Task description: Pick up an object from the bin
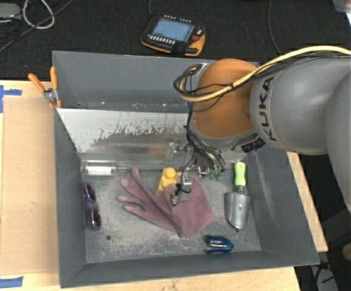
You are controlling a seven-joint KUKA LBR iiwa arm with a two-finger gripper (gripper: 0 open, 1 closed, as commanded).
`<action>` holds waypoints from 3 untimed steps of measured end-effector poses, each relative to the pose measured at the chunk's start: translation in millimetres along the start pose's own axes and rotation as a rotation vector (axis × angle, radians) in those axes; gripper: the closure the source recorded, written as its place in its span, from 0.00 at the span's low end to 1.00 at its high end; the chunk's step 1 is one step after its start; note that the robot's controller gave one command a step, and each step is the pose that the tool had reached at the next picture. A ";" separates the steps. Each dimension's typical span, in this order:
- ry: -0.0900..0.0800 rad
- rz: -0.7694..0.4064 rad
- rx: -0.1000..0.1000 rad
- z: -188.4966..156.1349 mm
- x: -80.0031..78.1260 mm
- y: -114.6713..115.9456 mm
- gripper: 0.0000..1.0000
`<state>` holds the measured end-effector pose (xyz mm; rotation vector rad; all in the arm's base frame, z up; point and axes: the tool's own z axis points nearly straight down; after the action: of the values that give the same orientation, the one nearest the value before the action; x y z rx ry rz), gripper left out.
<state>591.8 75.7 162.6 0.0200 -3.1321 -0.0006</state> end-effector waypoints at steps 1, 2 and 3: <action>-0.010 -0.099 -0.002 8.0 20.1 43.6 0.00; -0.009 0.113 -0.001 43.9 -15.0 -16.2 0.00; -0.010 -0.174 -0.006 79.2 20.8 28.7 1.00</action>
Offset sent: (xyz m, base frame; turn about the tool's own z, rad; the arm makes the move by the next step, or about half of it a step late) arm 0.0138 -0.0148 -0.0431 0.1096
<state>569.8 104.2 83.7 0.2931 -3.1282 -0.0119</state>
